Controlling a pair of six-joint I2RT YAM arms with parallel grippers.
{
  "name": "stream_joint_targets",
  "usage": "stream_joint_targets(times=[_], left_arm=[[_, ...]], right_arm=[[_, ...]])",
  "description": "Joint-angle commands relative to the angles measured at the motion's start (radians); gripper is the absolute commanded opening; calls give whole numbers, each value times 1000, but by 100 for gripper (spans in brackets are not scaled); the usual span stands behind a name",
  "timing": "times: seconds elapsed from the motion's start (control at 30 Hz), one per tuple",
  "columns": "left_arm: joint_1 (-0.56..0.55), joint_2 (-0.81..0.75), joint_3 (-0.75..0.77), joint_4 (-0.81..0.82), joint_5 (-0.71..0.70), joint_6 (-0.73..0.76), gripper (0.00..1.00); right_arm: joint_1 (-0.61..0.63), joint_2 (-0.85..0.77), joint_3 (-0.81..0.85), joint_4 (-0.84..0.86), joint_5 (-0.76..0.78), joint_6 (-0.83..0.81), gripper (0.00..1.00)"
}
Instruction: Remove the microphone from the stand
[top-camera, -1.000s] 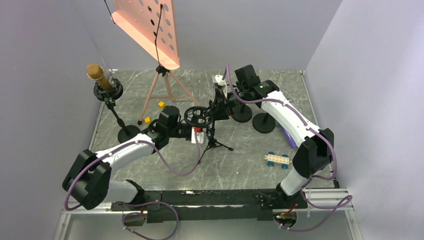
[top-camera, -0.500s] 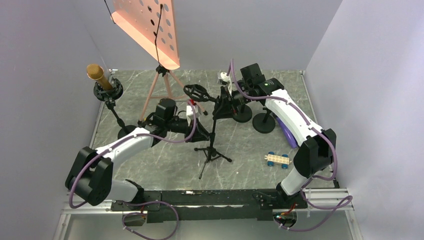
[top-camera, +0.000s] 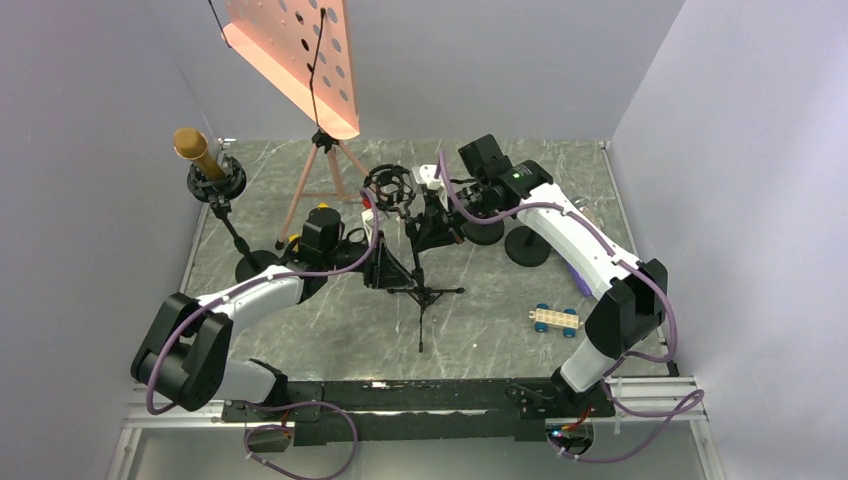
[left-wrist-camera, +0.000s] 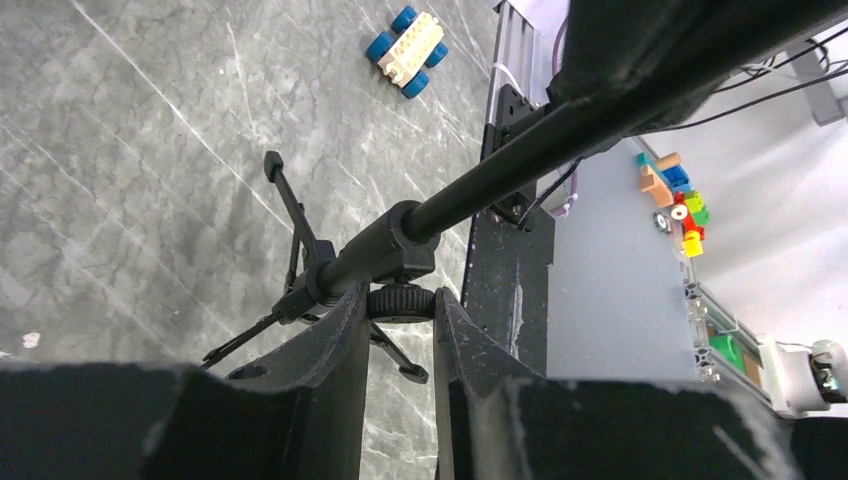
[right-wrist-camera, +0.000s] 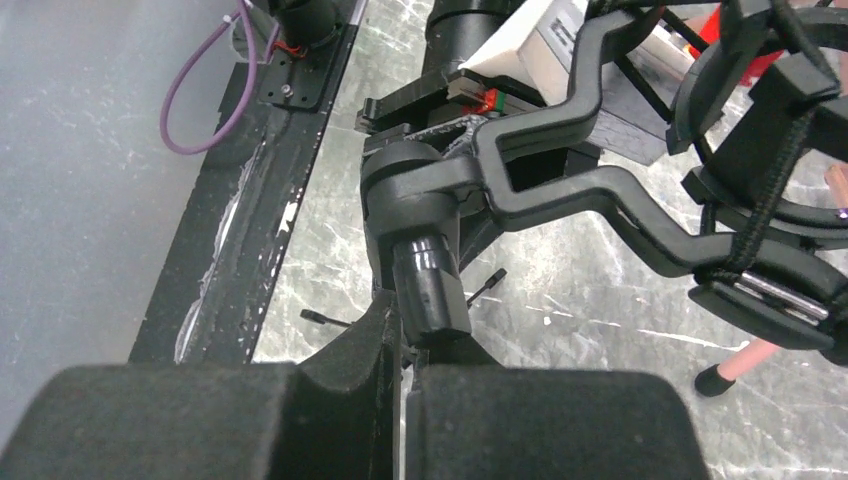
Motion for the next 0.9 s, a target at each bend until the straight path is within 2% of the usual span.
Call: stream_joint_targets(times=[0.0, 0.1, 0.17, 0.33, 0.4, 0.47, 0.53, 0.63, 0.87], left_arm=[[3, -24, -28, 125, 28, -132, 0], [25, -20, -72, 191, 10, -198, 0], [31, -27, -84, 192, 0, -189, 0], [31, -30, -82, 179, 0, -170, 0], [31, -25, -76, 166, 0, -160, 0], [31, -23, -69, 153, -3, -152, 0], [31, -22, -63, 133, -11, -151, 0], [42, -17, -54, 115, -24, -191, 0], [144, 7, -47, 202, 36, -507, 0]], right_arm=[[43, -18, 42, 10, 4, -93, 0], [54, -44, 8, 43, 34, -68, 0], [54, -70, -39, 95, 42, -1, 2], [56, -129, -171, 299, 50, 245, 30], [58, -144, -213, 388, 46, 330, 34], [59, -149, -237, 464, 45, 385, 35], [59, -145, -244, 515, 46, 433, 32], [60, -153, -267, 583, 60, 501, 0], [62, -269, -388, 653, 133, 395, 0]])
